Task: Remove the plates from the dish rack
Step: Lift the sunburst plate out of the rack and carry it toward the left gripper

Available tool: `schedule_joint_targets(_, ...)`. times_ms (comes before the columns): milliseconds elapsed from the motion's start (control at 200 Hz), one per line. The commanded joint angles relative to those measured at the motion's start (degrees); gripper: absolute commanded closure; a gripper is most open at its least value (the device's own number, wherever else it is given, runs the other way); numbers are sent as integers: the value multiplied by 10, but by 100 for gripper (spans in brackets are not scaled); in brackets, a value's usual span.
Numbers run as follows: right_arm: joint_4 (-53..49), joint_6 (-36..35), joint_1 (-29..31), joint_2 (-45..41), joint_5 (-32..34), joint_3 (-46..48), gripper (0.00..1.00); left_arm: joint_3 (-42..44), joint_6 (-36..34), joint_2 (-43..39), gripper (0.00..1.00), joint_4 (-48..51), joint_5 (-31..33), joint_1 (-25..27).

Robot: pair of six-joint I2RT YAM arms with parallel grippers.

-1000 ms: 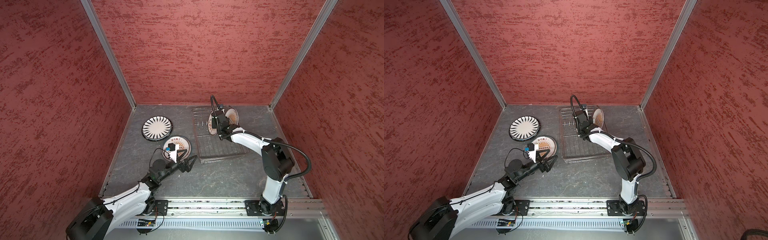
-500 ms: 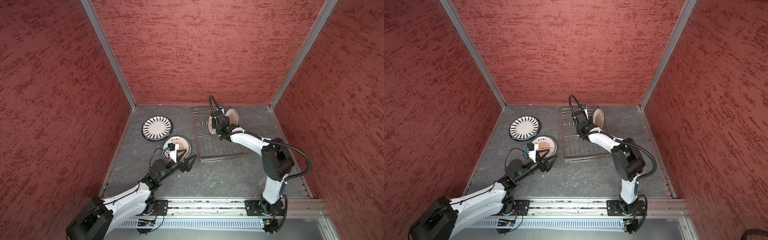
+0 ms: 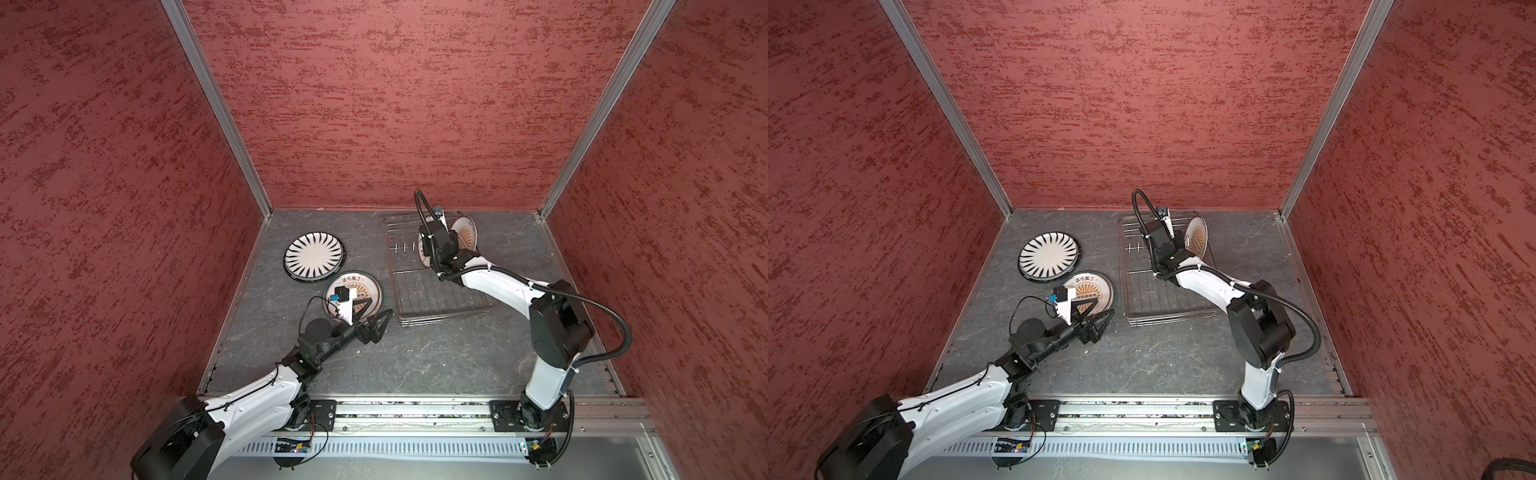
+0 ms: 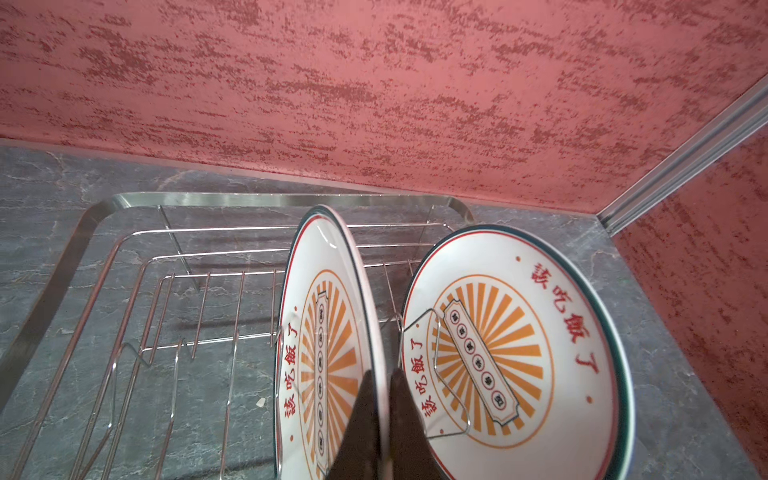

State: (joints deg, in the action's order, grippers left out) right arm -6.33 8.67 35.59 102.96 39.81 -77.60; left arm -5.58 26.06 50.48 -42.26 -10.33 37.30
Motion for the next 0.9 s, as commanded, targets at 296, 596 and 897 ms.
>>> schedule_joint_targets(296,109,-6,5,-107,-9,85,100,-7,-4,-13,1,9,13,3)
schedule_joint_targets(596,163,-9,5,-175,3,156,100,-1,0,-20,1,4,16,3)
schedule_joint_targets(897,231,1,2,-300,-86,269,100,8,7,-9,1,-25,32,5)
